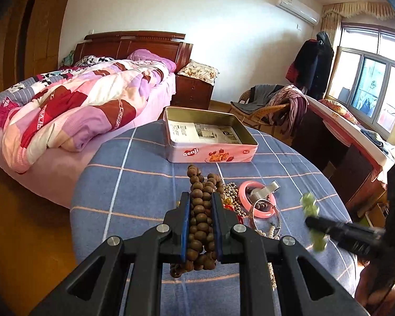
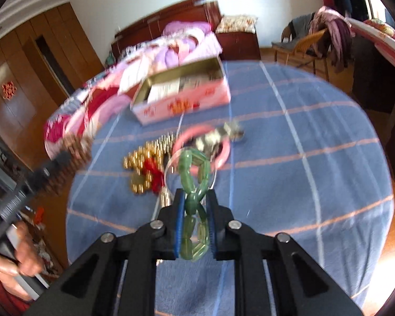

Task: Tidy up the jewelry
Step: 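Carry both held items into the pink tin and open both tools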

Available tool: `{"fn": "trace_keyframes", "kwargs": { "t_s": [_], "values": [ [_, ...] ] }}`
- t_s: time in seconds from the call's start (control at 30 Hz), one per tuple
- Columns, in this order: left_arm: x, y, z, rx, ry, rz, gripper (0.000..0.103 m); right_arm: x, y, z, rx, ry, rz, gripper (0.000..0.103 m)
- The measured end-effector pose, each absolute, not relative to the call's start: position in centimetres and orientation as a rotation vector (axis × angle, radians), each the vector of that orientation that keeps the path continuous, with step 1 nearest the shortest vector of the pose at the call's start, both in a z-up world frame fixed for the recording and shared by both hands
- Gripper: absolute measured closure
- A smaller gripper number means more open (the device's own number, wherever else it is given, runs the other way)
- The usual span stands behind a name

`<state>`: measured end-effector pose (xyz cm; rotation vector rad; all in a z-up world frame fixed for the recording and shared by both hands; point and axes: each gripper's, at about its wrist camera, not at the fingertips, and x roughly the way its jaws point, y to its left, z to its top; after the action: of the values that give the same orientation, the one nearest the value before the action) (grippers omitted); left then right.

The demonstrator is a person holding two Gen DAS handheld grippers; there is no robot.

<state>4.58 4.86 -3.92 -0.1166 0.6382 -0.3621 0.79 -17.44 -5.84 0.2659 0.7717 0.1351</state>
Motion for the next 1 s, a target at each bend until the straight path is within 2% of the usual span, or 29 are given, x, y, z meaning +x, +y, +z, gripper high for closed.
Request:
{"fn": "trace_keyframes", "kwargs": {
  "t_s": [0.33, 0.63, 1.0],
  "values": [
    [7.7, 3.4, -3.4, -0.139, 0.616, -0.368, 0.088, 6.6, -18.3, -3.2, 0.254, 0.664, 0.097, 0.083],
    [14.4, 1.0, -2.5, -0.143, 0.552, -0.334, 0.088, 13.1, -17.9, -1.9, 0.258, 0.544, 0.104, 0.083],
    [21.9, -2.4, -4.8, -0.097, 0.610, -0.268, 0.088, 21.0, -18.0, -4.8, 0.248, 0.613, 0.084, 0.083]
  ]
}}
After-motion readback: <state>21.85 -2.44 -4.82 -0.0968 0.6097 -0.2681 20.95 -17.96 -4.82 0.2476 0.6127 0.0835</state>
